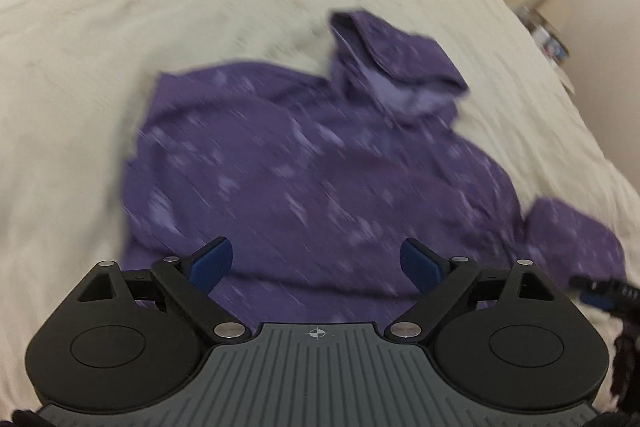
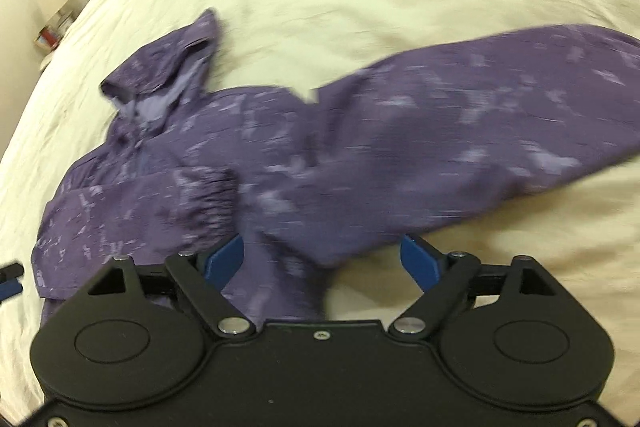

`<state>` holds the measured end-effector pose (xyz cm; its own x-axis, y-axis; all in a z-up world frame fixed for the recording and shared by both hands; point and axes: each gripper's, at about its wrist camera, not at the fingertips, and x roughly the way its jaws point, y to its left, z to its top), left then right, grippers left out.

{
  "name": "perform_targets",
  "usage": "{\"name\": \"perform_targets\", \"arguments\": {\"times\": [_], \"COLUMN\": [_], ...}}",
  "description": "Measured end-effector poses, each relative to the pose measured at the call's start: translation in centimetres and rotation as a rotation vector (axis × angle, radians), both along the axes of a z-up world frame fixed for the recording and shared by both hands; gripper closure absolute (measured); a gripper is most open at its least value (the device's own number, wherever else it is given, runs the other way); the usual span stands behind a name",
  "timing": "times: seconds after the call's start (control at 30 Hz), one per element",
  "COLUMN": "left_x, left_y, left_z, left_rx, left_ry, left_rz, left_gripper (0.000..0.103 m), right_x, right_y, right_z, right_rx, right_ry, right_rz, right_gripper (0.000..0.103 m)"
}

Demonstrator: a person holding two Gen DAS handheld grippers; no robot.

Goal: Fold large clothes

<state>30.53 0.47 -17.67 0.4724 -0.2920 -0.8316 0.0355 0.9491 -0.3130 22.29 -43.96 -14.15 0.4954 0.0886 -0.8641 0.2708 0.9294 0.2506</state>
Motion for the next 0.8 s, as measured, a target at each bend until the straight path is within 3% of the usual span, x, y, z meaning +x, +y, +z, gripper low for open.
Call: {"name": "perform_targets", "arguments": {"times": [0.37, 0.53, 0.8], "left_x": [-4.5, -5.9, -7.1], "left_y": [-5.5, -6.9, -7.7], "left_z": [-0.5, -0.3, -0.2], "left_rx": [0.003, 0.019, 0.047], "left_ry": [0.043, 0.059, 0.079], "left_rz": [-0.006, 0.021, 0.036], "left_gripper": [0.012, 0.012, 0.012], "right_x": [-1.8, -1.2, -0.6], "right_y": [-14.5, -20.2, -25.2], "right_z": [0.8, 0.0, -2.2], "right_rx": [-0.098, -0.086, -0.008], "right_ry": [0.021, 0.037, 0.033], "right_rz": [-0.163, -0.266, -0.415], "right_gripper": [0.014, 0.01, 0.01]}}
